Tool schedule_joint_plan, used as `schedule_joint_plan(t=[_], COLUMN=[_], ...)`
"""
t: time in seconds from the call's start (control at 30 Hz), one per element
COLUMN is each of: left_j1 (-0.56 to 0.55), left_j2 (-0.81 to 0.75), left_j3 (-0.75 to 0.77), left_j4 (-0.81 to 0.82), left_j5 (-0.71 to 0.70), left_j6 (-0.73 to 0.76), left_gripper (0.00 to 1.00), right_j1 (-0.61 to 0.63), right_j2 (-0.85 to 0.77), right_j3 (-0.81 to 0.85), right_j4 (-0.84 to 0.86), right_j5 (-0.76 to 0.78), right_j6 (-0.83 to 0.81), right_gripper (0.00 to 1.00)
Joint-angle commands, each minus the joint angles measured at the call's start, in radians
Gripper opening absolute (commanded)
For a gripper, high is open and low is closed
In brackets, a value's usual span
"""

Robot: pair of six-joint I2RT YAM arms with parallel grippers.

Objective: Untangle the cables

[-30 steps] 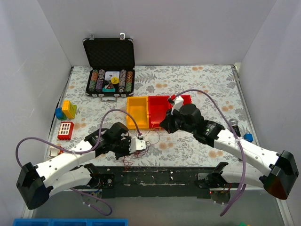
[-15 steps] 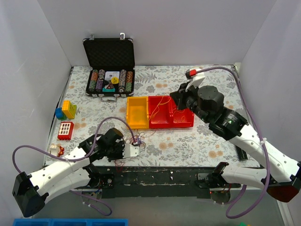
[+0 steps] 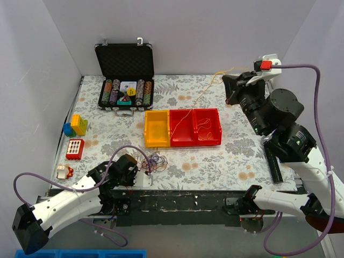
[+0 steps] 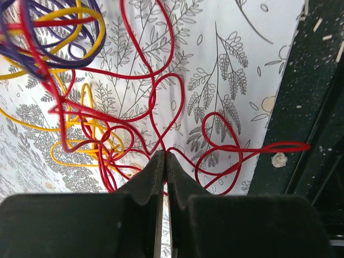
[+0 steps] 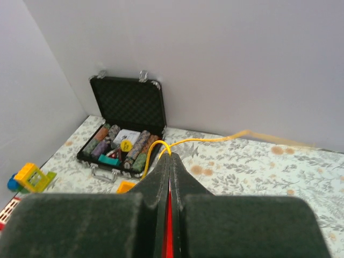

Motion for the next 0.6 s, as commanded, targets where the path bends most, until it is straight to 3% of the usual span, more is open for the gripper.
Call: schedule_joint_plan(t=[0.0, 0.57], left_j1=[0.004, 0.004], left_j2=[-0.010, 0.018], left_j3=[-0.021, -0.043], left_j4=[-0.008, -0.014], left_j5=[-0.058, -0.107], left_j6=[0.040, 0.070], left_gripper=[0.00, 0.00], right_j1=[-0.006, -0.006], right_j2=[-0.013, 0.074], right_j3=[0.110, 0.442], right_j4=[0.076, 0.217], right_j5=[0.096, 0.159], right_j6=[-0.097, -0.337], right_gripper=[0.01, 0.01])
